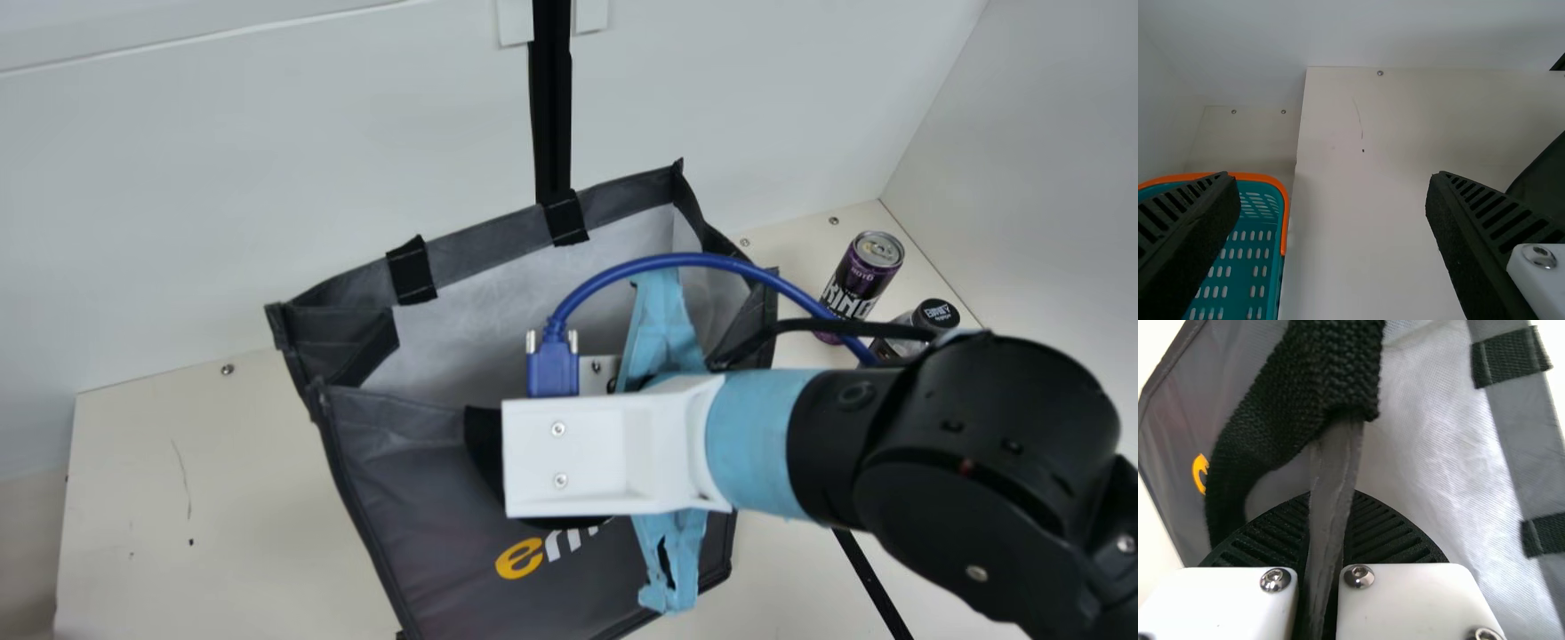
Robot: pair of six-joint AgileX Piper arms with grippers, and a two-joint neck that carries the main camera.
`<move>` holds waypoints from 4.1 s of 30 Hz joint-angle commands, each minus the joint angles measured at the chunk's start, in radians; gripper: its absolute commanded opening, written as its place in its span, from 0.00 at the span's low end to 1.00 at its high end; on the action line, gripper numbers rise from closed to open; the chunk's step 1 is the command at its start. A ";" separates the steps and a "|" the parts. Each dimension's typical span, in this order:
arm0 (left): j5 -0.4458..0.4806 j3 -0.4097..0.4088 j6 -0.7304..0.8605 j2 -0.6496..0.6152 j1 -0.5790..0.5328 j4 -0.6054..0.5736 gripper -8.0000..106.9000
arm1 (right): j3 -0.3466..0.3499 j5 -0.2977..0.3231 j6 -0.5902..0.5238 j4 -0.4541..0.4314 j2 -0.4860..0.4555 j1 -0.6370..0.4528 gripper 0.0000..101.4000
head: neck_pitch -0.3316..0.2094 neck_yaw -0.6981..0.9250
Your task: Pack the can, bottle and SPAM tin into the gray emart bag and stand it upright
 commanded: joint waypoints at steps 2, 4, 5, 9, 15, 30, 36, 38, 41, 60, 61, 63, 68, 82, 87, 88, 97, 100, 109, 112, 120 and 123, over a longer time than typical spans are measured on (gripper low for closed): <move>0.000 0.000 0.000 0.000 0.000 0.000 0.85 | 0.011 0.003 0.023 -0.013 -0.008 0.026 0.07 | -0.023 -0.001; 0.000 0.000 0.000 0.000 0.000 0.000 0.85 | 0.018 0.003 0.034 -0.022 -0.014 0.037 0.13 | -0.023 -0.001; 0.000 0.000 0.000 0.000 0.000 0.000 0.85 | 0.021 0.003 0.040 -0.027 -0.017 0.043 0.16 | -0.023 -0.001; 0.000 0.000 0.000 0.000 0.000 0.000 0.85 | 0.035 0.003 0.055 -0.040 -0.032 0.055 0.30 | -0.023 -0.001; 0.000 0.000 0.000 0.000 0.000 0.000 0.85 | 0.062 0.003 0.058 -0.057 -0.062 0.060 0.49 | -0.023 -0.001; 0.000 0.000 0.000 0.000 0.000 0.000 0.85 | 0.116 0.003 0.054 -0.103 -0.142 0.074 0.94 | -0.023 -0.001; 0.000 0.000 0.000 0.000 0.000 0.000 0.85 | 0.128 0.003 0.051 -0.109 -0.165 0.072 0.94 | -0.023 -0.001; 0.000 0.000 0.000 0.000 0.000 0.000 0.85 | 0.133 0.003 0.049 -0.108 -0.172 0.070 0.94 | -0.023 -0.001; 0.000 0.000 0.000 0.000 0.000 0.000 0.85 | 0.140 0.003 0.051 -0.106 -0.182 0.067 0.94 | -0.023 -0.001; 0.000 0.000 0.000 0.000 0.000 0.000 0.85 | 0.120 0.003 0.162 -0.055 -0.230 0.091 0.94 | -0.023 -0.001; 0.000 0.000 0.000 0.000 0.000 0.000 0.85 | 0.116 0.003 0.162 -0.052 -0.233 0.085 0.94 | -0.023 -0.001; 0.000 0.000 0.000 0.000 0.000 0.000 0.85 | 0.107 0.003 0.165 -0.048 -0.237 0.074 0.94 | -0.023 -0.001; 0.000 0.000 0.000 0.000 0.000 0.000 0.85 | 0.083 0.003 0.170 -0.034 -0.247 0.044 0.94 | -0.023 -0.001; 0.000 0.000 0.000 0.000 0.000 0.000 0.85 | -0.034 0.003 0.181 -0.007 -0.265 -0.023 0.94 | -0.023 -0.001; 0.000 0.000 0.000 0.000 0.000 0.000 0.85 | -0.084 0.003 0.188 -0.001 -0.270 -0.044 0.94 | -0.023 -0.001; 0.000 0.000 0.000 0.000 0.000 0.000 0.85 | -0.092 0.003 0.189 -0.001 -0.271 -0.049 0.94 | -0.023 -0.001; 0.000 0.000 0.000 0.000 0.000 0.000 0.85 | -0.185 0.003 0.207 -0.015 -0.265 -0.183 0.94 | -0.023 -0.001; 0.000 0.000 0.000 0.000 0.000 0.000 0.85 | -0.209 0.003 0.219 -0.020 -0.261 -0.241 0.94 | -0.023 -0.001; 0.000 0.000 0.000 0.000 0.000 0.000 0.85 | -0.248 0.003 0.253 -0.016 -0.245 -0.377 0.94 | -0.023 -0.001; 0.000 0.000 0.000 0.000 0.000 0.000 0.85 | -0.252 0.003 0.266 -0.014 -0.240 -0.415 0.94 | -0.023 -0.001; 0.000 0.000 0.000 0.000 0.000 0.000 0.85 | -0.244 0.003 0.300 -0.008 -0.226 -0.524 0.94 | -0.023 -0.001; 0.000 0.000 0.000 0.000 0.000 0.000 0.85 | -0.236 0.003 0.308 0.000 -0.220 -0.570 0.94 | -0.023 -0.001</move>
